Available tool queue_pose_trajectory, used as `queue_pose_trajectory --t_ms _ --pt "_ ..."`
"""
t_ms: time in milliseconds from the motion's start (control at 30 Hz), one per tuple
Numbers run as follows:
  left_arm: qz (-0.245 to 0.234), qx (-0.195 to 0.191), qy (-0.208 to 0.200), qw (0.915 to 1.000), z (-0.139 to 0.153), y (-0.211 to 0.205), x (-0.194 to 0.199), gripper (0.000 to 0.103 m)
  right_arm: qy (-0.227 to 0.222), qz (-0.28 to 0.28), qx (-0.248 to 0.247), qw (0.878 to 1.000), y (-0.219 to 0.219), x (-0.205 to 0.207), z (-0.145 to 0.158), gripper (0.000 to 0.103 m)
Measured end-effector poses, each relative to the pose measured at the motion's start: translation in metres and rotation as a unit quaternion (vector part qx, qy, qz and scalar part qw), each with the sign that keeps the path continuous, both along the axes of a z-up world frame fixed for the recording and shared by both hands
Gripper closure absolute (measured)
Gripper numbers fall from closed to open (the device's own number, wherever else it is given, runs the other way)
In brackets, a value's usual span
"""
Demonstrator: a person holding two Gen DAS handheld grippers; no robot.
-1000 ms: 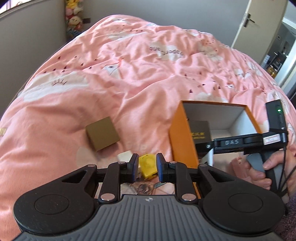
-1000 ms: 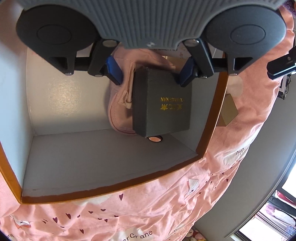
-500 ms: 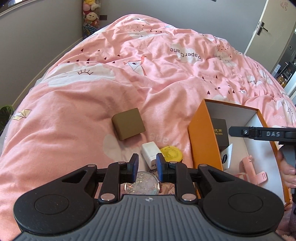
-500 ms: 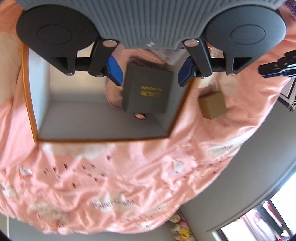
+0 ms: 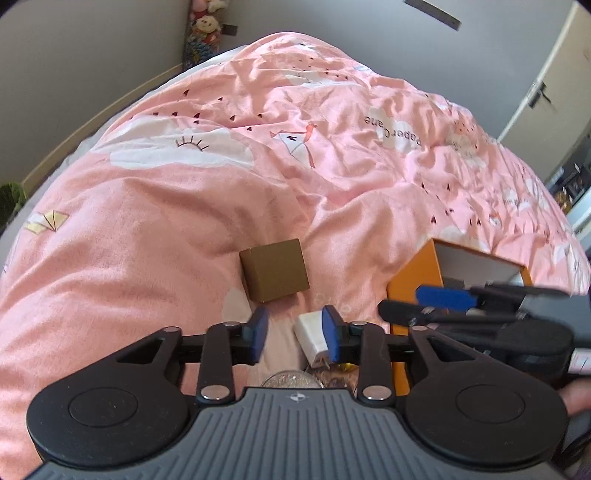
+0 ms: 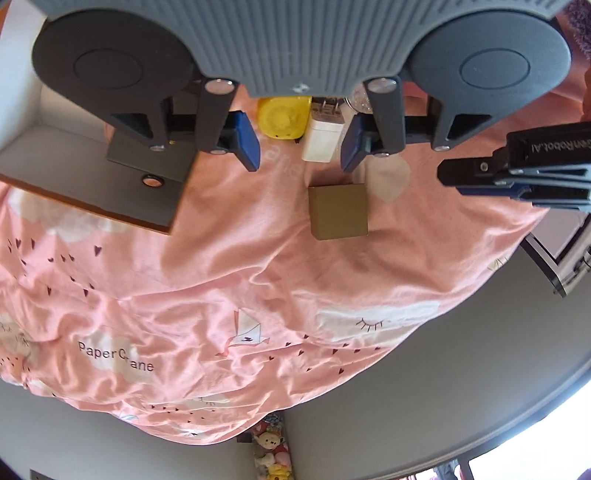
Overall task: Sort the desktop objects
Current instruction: 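Grasp the brown cardboard cube with the left gripper while the right reaches toward the white charger, then grasp the white charger with the right gripper while the left holds the cube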
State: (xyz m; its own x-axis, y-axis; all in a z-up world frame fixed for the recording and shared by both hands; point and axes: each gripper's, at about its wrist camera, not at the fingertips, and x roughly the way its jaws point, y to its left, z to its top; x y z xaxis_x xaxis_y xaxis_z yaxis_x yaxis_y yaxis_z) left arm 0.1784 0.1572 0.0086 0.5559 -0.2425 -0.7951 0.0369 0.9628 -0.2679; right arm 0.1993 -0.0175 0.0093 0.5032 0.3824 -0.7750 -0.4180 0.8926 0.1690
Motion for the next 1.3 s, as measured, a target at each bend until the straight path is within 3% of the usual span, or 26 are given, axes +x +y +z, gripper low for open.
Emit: queue_pose_trajectory --t_ms 100,233,467,667,833,1067,1167,1300 --pt "0.024 -0.025 0.004 0.9994 -0.010 0.008 0.015 0.054 0.008 -0.005 -0.010 1.000 0.013 0.007 -0.011 0.052" --pt "0.050 -0.044 0.007 0.9977 -0.027 0.014 0.038 0.052 0.023 -0.013 -0.035 0.999 0.027 0.019 -0.027 0.056" --pt "0.049 -0.044 0.032 0.9973 -0.061 0.013 0.075 0.047 0.019 -0.022 -0.070 0.997 0.037 0.042 -0.042 0.058" --pt "0.070 -0.034 0.065 0.9948 -0.093 0.020 0.092 0.047 0.021 -0.023 -0.069 0.997 0.041 0.061 -0.045 0.057" --pt "0.073 -0.058 0.069 0.9933 -0.109 0.023 0.100 0.035 0.020 -0.015 -0.079 0.997 0.046 0.069 -0.051 0.055" --pt "0.061 -0.070 0.070 0.9932 -0.123 0.013 0.113 0.028 0.017 -0.009 -0.083 0.996 0.043 0.073 -0.051 0.051" --pt "0.057 -0.064 0.067 0.9941 -0.122 0.010 0.113 0.030 0.015 -0.009 -0.083 0.996 0.043 0.073 -0.049 0.051" --pt "0.057 -0.080 0.054 0.9937 -0.113 0.016 0.109 0.045 0.016 -0.005 -0.084 0.996 0.045 0.073 -0.051 0.051"
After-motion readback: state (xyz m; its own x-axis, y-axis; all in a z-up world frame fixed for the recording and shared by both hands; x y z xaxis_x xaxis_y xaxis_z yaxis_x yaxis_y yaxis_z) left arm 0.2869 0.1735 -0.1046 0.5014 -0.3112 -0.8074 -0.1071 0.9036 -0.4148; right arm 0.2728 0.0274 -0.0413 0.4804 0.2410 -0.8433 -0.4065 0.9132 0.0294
